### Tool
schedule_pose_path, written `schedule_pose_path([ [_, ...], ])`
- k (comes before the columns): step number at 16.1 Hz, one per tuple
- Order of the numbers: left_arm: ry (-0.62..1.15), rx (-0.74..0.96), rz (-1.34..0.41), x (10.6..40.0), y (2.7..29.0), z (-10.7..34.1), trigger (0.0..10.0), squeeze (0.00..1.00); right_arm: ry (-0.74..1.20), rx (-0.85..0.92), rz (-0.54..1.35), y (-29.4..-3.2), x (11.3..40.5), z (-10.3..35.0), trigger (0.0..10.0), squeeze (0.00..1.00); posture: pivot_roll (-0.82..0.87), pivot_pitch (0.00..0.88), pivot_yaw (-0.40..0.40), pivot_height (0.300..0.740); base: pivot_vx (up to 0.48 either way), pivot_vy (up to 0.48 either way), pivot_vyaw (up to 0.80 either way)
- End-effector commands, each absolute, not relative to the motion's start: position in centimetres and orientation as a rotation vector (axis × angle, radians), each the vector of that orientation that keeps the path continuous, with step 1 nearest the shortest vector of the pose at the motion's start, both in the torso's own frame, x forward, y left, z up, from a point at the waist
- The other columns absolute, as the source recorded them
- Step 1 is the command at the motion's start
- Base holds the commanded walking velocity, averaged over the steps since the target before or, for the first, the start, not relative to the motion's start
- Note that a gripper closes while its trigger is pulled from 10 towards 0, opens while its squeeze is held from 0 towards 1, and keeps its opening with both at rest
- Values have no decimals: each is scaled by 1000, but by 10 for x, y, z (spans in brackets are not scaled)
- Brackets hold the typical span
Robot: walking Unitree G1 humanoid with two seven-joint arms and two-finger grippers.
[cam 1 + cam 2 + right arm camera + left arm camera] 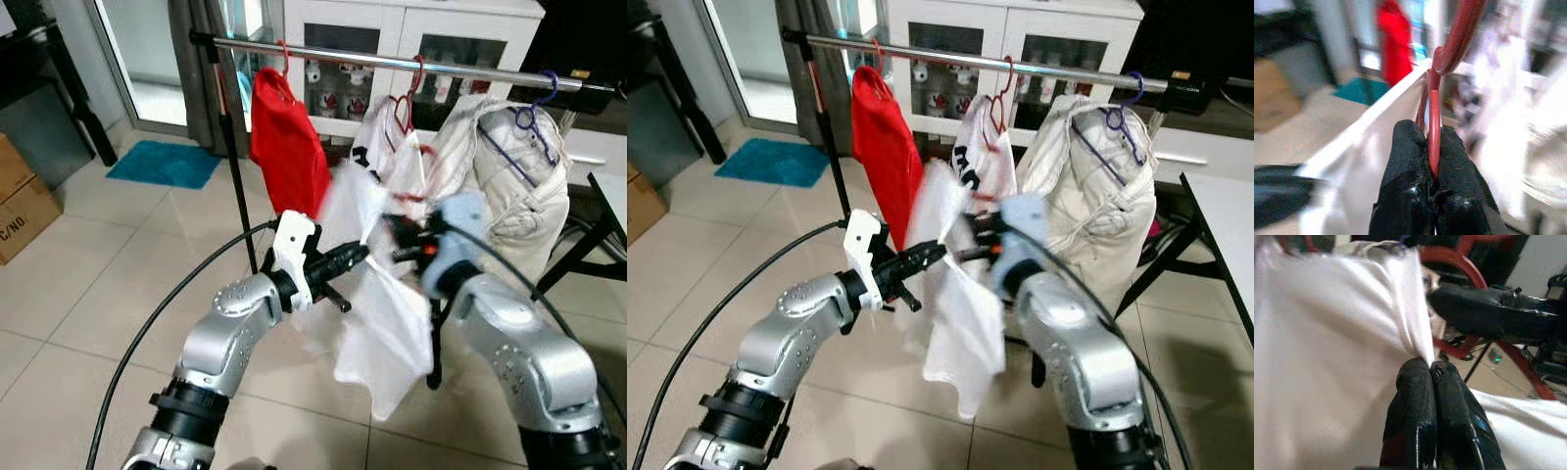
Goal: Hang hanger
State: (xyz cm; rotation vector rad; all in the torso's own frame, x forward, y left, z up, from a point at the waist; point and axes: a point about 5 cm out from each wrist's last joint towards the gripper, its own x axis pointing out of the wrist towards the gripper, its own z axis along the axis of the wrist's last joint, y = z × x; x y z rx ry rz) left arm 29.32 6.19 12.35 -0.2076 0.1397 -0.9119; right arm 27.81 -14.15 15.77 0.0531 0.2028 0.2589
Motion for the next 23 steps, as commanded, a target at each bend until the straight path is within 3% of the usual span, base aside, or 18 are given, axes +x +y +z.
schedule_pose_path([
  [1,132,-195,-866,294,68,123,0,0,200,60,98,-163,282,158,10000,0,-144,0,27,740,0,0,0],
  [6,142,-177,-843,292,68,122,0,0,247,73,-162,-196,277,145,10000,0,-146,0,24,740,0,0,0],
  [11,146,-181,-826,292,68,121,0,0,425,-26,57,-176,262,118,10000,0,-147,0,23,740,0,0,0],
  [15,147,-175,-795,295,70,120,0,0,515,-123,93,-195,249,109,10000,0,-151,0,29,740,0,0,0],
  [17,148,-169,-817,295,67,121,0,0,428,-135,-116,-222,257,121,10000,0,-154,0,31,740,0,0,0],
  [19,167,-162,-895,288,61,120,0,0,304,-94,-261,-232,265,139,10000,0,-153,0,29,740,0,0,0],
  [23,218,-156,-1023,272,46,116,0,0,282,-27,-161,-198,268,137,10000,0,-146,0,23,740,0,0,0],
])
